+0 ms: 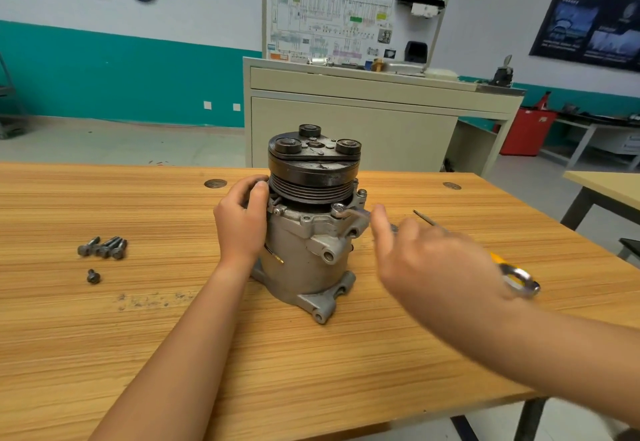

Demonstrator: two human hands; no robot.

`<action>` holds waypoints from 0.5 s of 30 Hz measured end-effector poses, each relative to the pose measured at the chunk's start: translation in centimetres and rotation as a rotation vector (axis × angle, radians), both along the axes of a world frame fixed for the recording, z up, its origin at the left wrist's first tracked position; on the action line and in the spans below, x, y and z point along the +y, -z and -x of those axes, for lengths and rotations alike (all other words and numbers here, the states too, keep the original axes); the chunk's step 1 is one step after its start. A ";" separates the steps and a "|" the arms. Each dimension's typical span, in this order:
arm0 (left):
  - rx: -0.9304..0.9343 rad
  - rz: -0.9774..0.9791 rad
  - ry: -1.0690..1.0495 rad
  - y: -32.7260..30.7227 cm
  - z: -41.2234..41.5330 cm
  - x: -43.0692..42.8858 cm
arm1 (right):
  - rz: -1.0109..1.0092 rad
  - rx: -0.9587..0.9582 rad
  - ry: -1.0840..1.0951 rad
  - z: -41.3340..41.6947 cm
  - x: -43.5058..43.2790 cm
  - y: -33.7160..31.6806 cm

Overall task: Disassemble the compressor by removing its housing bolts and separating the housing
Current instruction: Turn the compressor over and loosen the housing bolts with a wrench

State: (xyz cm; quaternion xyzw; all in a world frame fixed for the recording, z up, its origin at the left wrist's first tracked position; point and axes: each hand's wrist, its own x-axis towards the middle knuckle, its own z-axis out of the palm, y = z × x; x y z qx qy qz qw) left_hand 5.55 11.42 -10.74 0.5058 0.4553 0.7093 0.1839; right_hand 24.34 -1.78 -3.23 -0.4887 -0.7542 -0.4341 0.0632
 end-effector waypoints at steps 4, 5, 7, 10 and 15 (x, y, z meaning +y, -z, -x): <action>-0.024 -0.006 0.000 -0.1 -0.2 0.0 | 0.124 0.053 -0.287 -5.7 5.6 0.0; -0.034 -0.005 0.006 -0.1 -0.2 0.0 | 0.104 0.068 -0.317 -5.7 7.0 -0.2; -0.040 -0.007 0.015 0.0 -0.1 0.1 | 0.039 0.136 -0.405 -5.0 10.0 0.1; -0.042 -0.009 0.021 0.0 0.0 0.0 | -0.048 0.250 -0.482 -3.2 12.8 1.4; -0.065 0.006 0.032 0.0 0.0 0.1 | -0.080 0.841 -0.604 -2.7 9.9 1.5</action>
